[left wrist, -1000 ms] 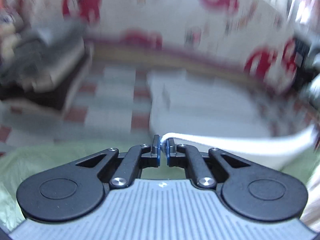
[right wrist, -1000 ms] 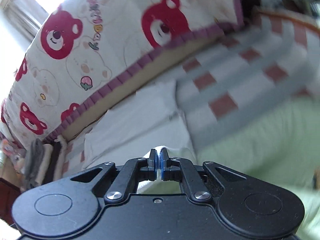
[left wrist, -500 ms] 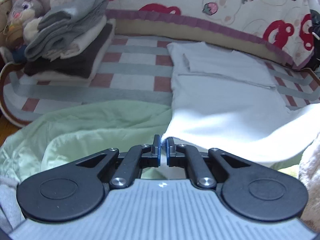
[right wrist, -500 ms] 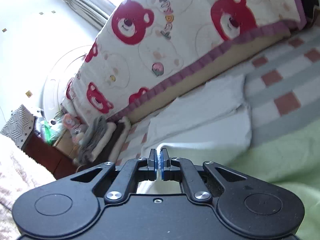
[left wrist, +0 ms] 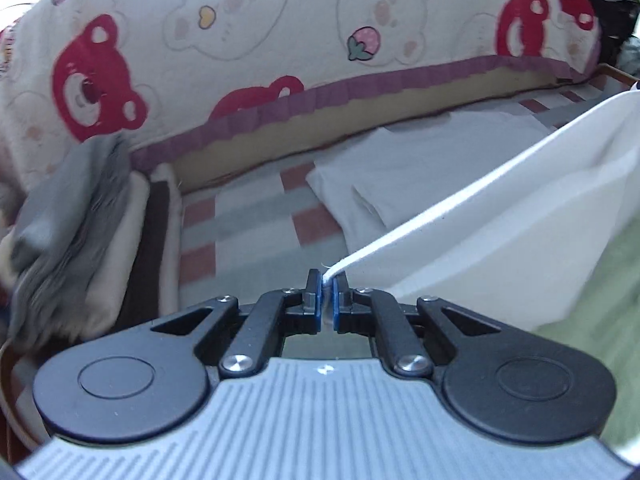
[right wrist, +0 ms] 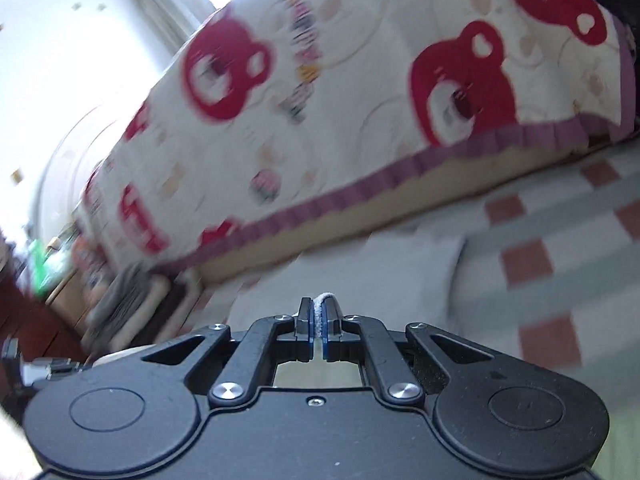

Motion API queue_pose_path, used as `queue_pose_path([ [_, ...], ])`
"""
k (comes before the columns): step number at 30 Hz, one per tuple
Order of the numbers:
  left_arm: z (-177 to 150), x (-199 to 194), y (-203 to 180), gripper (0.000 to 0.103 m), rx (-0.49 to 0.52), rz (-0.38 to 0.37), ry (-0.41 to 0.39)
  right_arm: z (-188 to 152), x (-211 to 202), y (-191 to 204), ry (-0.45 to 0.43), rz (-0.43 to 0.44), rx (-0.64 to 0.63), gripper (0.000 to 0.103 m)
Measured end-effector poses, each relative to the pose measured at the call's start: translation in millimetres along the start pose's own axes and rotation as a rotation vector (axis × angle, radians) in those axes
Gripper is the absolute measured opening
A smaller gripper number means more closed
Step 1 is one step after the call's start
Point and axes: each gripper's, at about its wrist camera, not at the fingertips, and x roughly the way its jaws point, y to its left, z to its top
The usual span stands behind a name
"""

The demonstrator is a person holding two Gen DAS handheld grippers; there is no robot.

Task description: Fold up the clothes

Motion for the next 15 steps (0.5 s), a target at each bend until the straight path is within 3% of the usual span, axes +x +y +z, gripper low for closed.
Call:
queue_pose_path([
  [4,46.4,74.9,-8.3,0.005,0.125,0.049,-0.009,32.6,61.6,-27.7,-0.026,-0.092,0.07,0.006],
  [6,63.7,109.3,-11.0,0.005,0.125,0.052,-0.015,44.2,93.5,-36.0,-0.006,-0.159,0.077,0.006],
  [12,85.0,201.5,1.2,0.005,0.003,0.007,0.014,61.4,183.9,-63.6,0.08,-0.363,0.086,0.006],
  [15,90.1,237.9,9.3,0.005,-0.049,-0.01,0.04,65.6,209.6,-71.4,0.111,-0.413,0.117,0.006],
])
